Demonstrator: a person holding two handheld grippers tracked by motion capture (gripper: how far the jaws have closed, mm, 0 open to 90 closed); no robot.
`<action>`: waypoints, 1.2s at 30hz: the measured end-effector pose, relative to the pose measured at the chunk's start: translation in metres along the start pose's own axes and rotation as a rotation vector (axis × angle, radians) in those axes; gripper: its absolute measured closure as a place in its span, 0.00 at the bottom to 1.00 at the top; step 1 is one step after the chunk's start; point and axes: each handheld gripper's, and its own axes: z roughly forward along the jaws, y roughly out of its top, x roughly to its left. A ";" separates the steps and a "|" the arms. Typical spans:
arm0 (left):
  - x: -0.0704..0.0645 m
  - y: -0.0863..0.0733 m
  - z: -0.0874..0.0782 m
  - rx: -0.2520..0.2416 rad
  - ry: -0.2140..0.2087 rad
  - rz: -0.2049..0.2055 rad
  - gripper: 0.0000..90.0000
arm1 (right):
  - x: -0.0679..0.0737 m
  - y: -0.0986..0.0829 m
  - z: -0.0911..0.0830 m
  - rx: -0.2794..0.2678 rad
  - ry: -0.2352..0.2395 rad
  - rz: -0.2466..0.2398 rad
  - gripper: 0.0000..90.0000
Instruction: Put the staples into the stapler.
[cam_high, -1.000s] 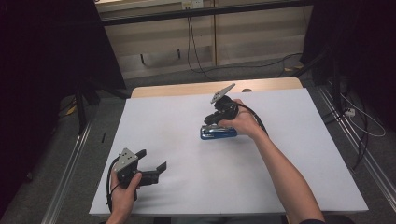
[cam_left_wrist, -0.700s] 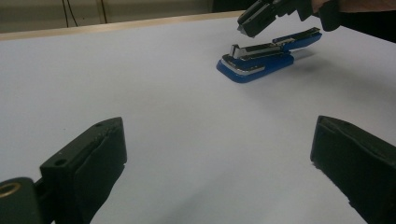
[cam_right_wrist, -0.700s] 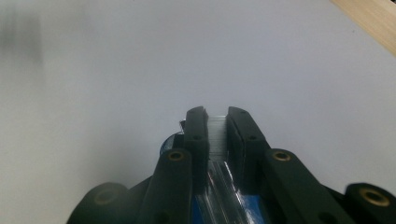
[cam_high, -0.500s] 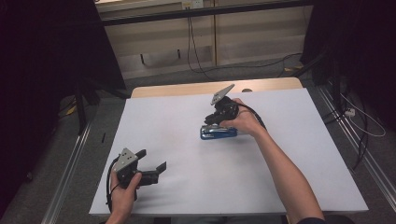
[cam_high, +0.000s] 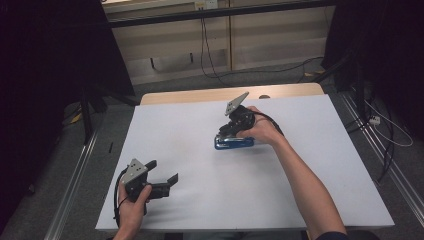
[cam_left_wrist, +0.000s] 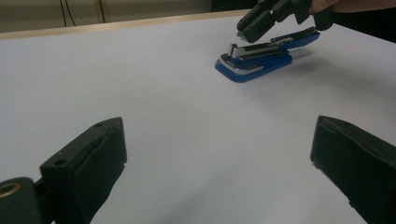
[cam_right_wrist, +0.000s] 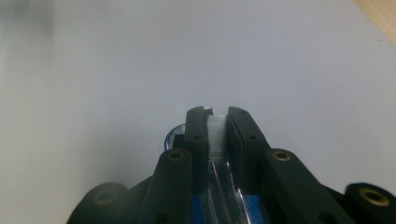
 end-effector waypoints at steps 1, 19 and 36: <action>0.000 0.000 0.000 0.001 -0.001 0.002 0.04 | 0.000 0.000 0.001 0.001 0.004 -0.008 0.88; 0.000 0.000 0.000 -0.001 0.001 0.005 0.04 | 0.000 0.005 0.001 0.026 0.016 -0.093 0.88; 0.001 0.000 -0.001 -0.008 0.005 -0.009 0.04 | 0.000 0.002 0.008 0.035 0.034 -0.133 0.88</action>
